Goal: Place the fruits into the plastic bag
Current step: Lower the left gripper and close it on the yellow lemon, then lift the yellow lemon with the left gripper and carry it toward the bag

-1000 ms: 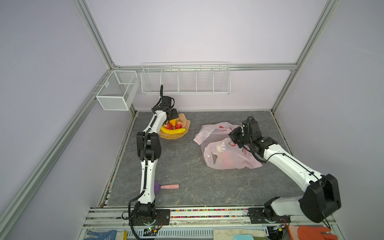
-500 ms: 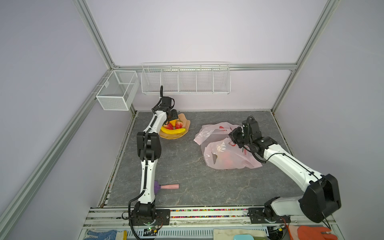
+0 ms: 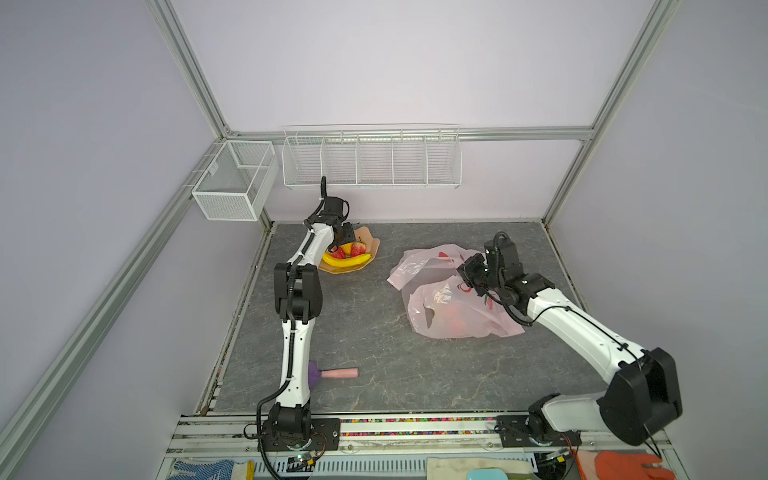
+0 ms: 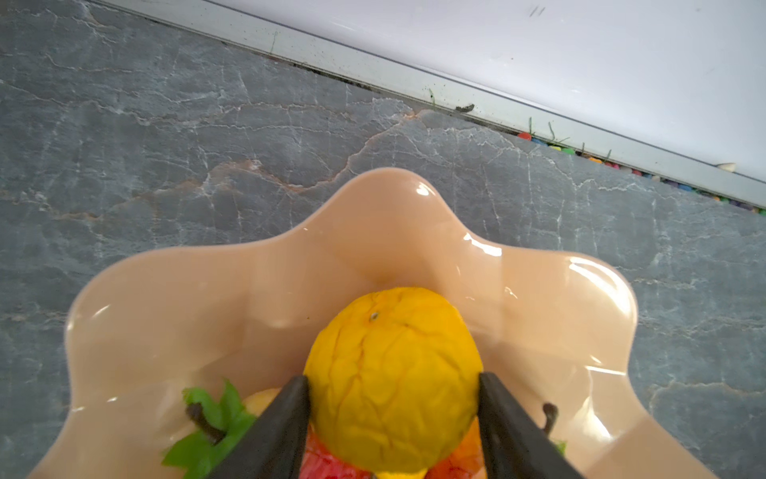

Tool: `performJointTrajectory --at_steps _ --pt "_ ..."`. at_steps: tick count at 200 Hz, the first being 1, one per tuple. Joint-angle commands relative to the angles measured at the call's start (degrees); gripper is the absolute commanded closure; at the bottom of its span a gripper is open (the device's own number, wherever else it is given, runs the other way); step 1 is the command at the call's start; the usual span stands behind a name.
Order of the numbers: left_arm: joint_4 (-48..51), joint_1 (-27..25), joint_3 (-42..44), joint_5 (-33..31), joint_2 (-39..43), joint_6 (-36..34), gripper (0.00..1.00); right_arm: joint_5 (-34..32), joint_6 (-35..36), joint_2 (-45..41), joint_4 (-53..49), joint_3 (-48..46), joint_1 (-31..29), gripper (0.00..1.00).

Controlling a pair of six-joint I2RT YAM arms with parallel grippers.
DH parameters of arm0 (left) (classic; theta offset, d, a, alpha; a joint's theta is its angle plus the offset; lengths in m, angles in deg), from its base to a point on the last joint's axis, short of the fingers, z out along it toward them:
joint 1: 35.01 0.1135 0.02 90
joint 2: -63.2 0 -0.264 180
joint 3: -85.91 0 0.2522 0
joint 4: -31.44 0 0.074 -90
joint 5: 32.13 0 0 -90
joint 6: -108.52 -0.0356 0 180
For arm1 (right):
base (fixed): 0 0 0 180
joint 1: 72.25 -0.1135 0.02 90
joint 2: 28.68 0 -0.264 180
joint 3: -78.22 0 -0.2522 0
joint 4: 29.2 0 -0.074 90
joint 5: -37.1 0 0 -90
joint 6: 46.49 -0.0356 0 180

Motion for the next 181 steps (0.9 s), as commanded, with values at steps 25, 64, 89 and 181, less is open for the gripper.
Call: performJointTrajectory --at_steps 25,64,89,181 --pt "3.6 0.5 3.7 1.2 -0.6 -0.4 0.46 -1.3 -0.2 -0.4 -1.0 1.0 0.2 0.94" --pt "0.2 0.5 9.0 1.4 4.1 -0.1 0.52 -1.3 -0.1 -0.5 -0.9 1.0 0.2 0.94" --pt "-2.6 0.5 13.8 1.6 7.8 0.2 0.56 -1.4 -0.2 -0.7 -0.8 0.7 0.2 0.94" --pt "-10.3 0.2 28.2 2.2 19.0 0.1 0.65 -1.5 -0.4 -0.7 0.1 0.2 0.2 0.94"
